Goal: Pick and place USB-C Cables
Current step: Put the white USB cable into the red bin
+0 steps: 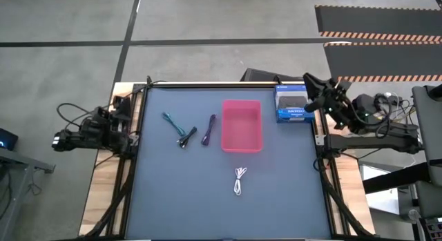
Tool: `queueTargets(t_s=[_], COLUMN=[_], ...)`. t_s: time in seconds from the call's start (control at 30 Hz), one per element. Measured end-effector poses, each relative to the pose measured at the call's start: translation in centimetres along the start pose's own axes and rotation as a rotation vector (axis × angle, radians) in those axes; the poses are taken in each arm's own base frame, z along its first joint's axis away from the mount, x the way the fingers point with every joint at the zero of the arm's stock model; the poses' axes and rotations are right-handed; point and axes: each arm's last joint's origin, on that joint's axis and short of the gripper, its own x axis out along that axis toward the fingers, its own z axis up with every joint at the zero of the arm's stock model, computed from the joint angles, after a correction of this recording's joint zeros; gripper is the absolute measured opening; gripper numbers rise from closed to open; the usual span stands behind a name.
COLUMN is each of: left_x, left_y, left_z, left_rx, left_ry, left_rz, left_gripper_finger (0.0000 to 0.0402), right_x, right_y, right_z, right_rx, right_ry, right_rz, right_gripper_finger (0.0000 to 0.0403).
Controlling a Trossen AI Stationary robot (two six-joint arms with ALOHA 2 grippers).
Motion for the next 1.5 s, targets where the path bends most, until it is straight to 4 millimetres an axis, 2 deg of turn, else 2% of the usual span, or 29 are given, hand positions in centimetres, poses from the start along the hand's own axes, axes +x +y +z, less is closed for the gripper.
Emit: queueTargets(t_s=[0.07,0.23,0.53,0.77,0.87,1.0,1.13,1.3,1.5], left_x=[0.1,0.8,4.1,6.5,7.5,8.5,9.4,9.9,9.8], left_y=[0.2,-0.1,-1.7,-3.0,-3.6,-4.0,-4.4,-4.3,-4.2], left_z=[-0.3,-1.4,-3.0,-3.9,-4.5,-5.4,-6.3,-7.1,-7.5], left_rx=[-0.044,-0.003,0.102,0.150,0.171,0.197,0.169,0.086,0.036], left_ry=[0.017,0.090,0.196,0.231,0.246,0.265,0.276,0.260,0.254], left_rz=[0.081,0.128,0.302,0.386,0.407,0.416,0.427,0.455,0.466], left_gripper_finger=[0.0000,0.0000,0.0000,0.0000,0.0000,0.0000,0.0000,0.0000,0.0000], right_x=[0.6,2.7,5.7,8.2,9.0,10.0,11.0,11.9,13.6], right_y=[0.1,0.5,0.8,2.1,2.8,3.4,3.8,4.3,5.0], right_z=[0.3,-0.1,-0.2,0.3,1.6,2.0,1.5,1.7,-0.2], right_rx=[0.001,0.014,0.067,0.011,0.004,-0.048,-0.090,-0.104,-0.108], right_ry=[0.007,0.046,0.126,0.247,0.269,0.360,0.449,0.459,0.534], right_rz=[-0.021,-0.075,-0.152,-0.159,-0.146,-0.149,-0.161,-0.172,-0.114], right_gripper_finger=[0.0057,0.0057,0.0057,0.0057,0.0057,0.0057,0.0057,0.0057,0.0057])
